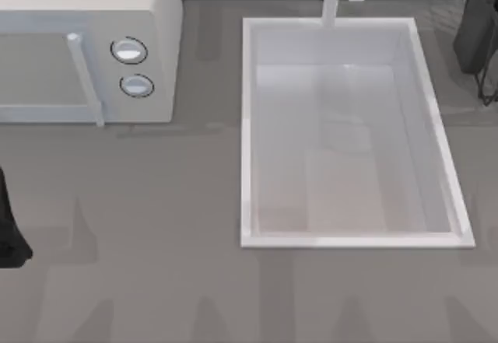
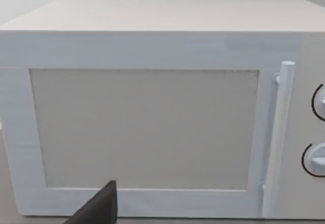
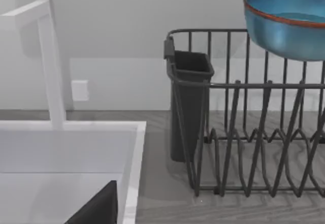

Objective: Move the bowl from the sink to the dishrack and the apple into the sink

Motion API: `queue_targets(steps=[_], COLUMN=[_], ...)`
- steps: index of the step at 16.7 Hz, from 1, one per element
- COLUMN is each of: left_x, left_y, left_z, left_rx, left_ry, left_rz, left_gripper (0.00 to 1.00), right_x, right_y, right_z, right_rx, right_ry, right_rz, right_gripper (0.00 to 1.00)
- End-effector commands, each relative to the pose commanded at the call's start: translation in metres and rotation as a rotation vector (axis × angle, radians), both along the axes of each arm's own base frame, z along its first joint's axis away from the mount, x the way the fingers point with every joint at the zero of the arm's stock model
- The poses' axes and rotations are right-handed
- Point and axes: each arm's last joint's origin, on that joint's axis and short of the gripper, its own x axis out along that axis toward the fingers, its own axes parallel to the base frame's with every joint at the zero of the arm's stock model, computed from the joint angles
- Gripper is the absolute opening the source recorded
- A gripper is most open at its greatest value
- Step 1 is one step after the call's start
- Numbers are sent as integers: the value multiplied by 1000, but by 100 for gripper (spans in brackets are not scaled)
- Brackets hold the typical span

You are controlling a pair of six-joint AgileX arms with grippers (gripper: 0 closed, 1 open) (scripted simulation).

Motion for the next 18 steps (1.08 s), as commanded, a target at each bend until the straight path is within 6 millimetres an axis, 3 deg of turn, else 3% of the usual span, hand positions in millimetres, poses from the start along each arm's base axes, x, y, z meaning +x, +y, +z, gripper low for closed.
queue_targets(steps=[5, 9, 13, 18], left_x=[0, 0, 0, 0], left_y=[0, 0, 0, 0], left_z=[0, 0, 0, 0], left_rx=[0, 0, 0, 0], left_ry=[0, 0, 0, 0], left_rz=[0, 0, 0, 0], left_gripper=[100, 100, 100, 100], right_x=[0, 2, 16, 59], right_y=[0, -3, -13, -39], right_z=[0, 17, 42, 61], right_rx=[0, -31, -87, -128], right_ry=[1, 93, 359, 859], right_rz=[0, -28, -90, -138], right_gripper=[100, 100, 100, 100])
